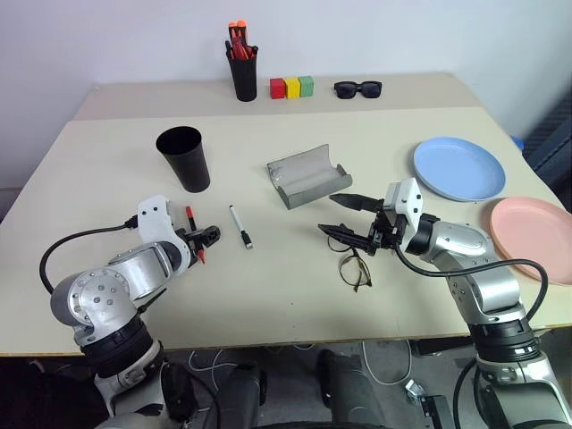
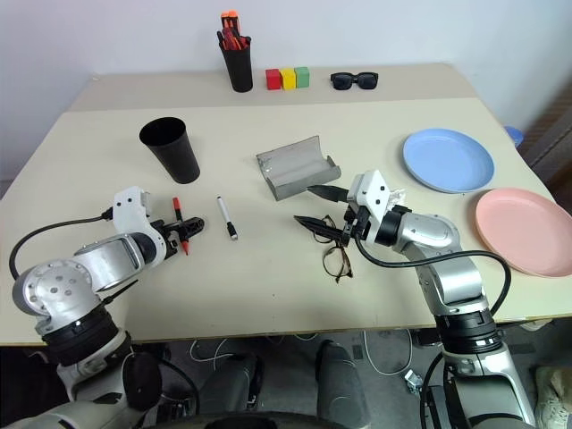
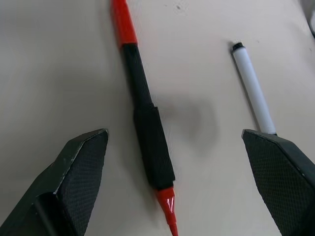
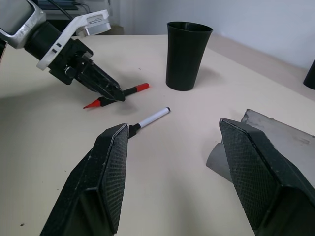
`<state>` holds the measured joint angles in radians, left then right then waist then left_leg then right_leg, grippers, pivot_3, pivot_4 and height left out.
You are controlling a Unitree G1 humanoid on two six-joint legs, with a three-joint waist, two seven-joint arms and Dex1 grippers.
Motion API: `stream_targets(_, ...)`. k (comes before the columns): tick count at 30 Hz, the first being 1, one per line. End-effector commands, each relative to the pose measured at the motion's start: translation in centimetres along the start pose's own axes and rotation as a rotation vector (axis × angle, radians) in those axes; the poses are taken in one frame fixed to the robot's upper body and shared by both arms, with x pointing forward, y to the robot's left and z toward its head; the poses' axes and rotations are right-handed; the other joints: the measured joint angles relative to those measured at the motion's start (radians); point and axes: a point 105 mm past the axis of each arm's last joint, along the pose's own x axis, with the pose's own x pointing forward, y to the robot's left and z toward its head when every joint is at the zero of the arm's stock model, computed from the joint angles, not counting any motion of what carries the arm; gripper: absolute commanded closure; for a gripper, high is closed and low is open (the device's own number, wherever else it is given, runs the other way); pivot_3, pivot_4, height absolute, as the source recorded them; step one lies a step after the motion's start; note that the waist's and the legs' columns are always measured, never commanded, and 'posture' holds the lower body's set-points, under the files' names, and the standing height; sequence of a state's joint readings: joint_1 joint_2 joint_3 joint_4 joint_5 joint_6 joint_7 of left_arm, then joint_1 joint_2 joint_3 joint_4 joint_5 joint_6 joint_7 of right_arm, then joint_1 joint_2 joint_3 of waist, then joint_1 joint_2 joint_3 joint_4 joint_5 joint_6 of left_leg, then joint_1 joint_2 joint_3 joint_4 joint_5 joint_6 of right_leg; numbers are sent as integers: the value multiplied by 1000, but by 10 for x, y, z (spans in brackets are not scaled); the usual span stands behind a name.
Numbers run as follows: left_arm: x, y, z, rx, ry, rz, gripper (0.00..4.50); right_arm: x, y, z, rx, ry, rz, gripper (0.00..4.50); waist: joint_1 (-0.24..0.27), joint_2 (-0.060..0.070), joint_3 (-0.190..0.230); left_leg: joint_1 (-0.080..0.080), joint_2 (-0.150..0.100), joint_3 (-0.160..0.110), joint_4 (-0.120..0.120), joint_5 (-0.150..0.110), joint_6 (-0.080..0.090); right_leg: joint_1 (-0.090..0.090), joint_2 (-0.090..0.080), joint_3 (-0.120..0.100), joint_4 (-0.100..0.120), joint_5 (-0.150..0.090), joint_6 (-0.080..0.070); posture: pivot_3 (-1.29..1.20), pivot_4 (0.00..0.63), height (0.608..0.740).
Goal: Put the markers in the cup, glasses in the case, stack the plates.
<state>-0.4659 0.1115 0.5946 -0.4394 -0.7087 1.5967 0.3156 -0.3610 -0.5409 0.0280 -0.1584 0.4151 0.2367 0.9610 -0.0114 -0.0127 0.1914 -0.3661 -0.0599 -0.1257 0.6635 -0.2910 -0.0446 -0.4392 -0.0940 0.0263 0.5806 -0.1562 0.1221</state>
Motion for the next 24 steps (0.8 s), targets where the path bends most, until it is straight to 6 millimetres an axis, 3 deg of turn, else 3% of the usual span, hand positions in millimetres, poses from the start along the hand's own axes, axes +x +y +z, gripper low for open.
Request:
stream_targets(1, 5, 4, 2, -26, -13, 41, 0, -1, 1, 14, -39, -39, -2, 1520, 0, 0, 0, 0, 0, 0, 0, 0, 0, 0, 0, 0, 0, 0, 0, 0, 150, 740)
stream_targets(4, 9, 3, 3, -25, -14, 44, 845, -2, 2, 14, -28, -35, -1, 1458, 1, 0, 0, 1, 0, 0, 0, 0, 0, 1, 0, 0, 0, 0, 0, 0, 150, 740)
stream_targets(11, 9, 7, 2, -5, -11, 61, 4366, -5, 5, 14, 32, -30, 17, 1458, 2, 0, 0, 1, 0, 0, 0, 0, 0, 2, 0, 0, -1, 0, 0, 0, 150, 740)
stream_targets(13, 8, 8, 2, -3, -13, 64, 4499, -6, 0, 13, 143, -33, 17, 1214, 1, 0, 0, 2, 0, 0, 0, 0, 0, 3, 0, 0, -1, 0, 0, 0, 150, 740)
stream_targets(15, 6, 8, 2, 10, -17, 63, 4500, -8, -4, 13, 202, -32, 19, 666, 1, 0, 0, 3, 0, 0, 0, 0, 0, 4, 0, 0, -1, 0, 0, 0, 150, 740)
stream_targets(16, 5, 7, 3, 10, -20, 61, 4500, -8, -5, 15, 192, -33, 15, 173, 1, 0, 0, 3, 0, 0, 0, 0, 0, 4, 0, 0, -1, 0, 0, 0, 150, 740)
stream_targets(24, -14, 12, 2, 108, -47, 65, 4500, -9, -9, 15, 152, -23, 9, 76, -2, 0, 0, 3, 0, 0, 0, 0, 0, 4, 0, 0, -2, 0, 0, 0, 150, 740)
